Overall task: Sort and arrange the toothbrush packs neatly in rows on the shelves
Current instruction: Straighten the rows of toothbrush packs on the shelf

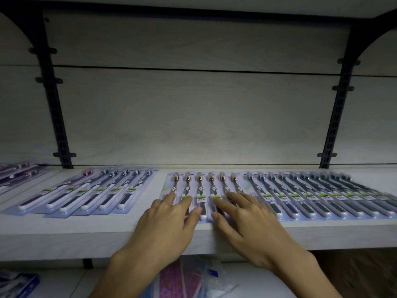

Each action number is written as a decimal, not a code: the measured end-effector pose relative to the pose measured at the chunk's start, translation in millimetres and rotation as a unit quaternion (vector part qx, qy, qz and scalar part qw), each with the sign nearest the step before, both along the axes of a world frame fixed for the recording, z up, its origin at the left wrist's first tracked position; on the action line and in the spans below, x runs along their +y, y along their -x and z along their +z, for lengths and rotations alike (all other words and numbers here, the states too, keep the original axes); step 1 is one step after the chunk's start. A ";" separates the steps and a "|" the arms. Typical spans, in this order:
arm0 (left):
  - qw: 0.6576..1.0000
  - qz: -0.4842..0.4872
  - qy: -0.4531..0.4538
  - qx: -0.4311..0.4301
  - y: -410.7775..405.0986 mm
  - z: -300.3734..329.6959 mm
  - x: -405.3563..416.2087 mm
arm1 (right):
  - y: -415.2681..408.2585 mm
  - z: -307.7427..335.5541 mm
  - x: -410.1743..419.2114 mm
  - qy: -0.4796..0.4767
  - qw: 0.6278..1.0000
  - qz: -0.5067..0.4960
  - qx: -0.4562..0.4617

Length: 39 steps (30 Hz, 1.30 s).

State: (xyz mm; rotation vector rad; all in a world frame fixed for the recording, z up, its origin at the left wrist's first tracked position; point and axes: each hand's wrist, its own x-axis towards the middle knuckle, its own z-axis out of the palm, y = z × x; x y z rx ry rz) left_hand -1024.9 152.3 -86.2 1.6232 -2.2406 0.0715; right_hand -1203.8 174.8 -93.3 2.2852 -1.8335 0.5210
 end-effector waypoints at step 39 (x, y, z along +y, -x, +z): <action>0.996 -0.023 0.077 0.025 1.8 -17.1 1.0 | -18.9 -13.7 -4.7 0.039 0.999 -0.012 -0.013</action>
